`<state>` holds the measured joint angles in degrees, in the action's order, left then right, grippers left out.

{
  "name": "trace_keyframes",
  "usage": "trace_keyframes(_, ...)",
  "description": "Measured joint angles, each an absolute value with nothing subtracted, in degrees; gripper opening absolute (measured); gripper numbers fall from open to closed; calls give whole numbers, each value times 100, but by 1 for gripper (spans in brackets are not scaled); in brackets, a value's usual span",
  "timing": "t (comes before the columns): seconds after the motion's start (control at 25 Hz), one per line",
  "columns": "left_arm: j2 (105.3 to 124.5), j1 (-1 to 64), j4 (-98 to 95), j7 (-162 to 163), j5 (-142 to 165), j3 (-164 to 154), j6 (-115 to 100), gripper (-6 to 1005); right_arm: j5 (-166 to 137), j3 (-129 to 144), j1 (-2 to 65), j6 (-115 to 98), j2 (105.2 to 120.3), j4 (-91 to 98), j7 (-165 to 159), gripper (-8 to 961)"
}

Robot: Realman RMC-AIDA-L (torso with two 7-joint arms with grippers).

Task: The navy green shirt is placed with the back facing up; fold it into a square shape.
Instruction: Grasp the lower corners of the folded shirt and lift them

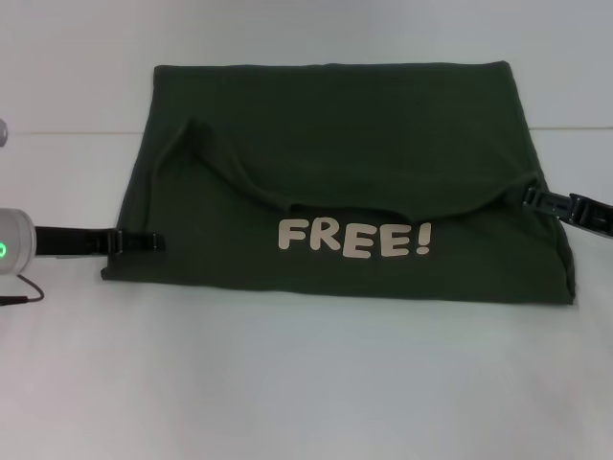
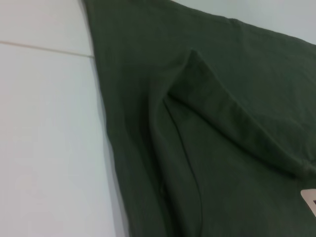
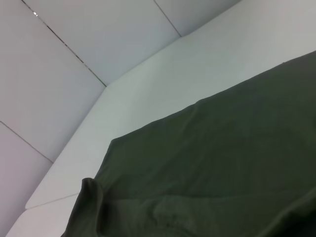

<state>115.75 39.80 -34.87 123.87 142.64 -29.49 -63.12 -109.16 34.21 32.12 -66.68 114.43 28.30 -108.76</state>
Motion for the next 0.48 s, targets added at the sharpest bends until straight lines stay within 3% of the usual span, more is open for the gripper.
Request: trace_keyframes(0.48, 11612, 4051, -3443, 12417, 14225, -3015, -6644, 784, -10916, 3473, 3229, -6644, 11438, 2830, -10881, 894)
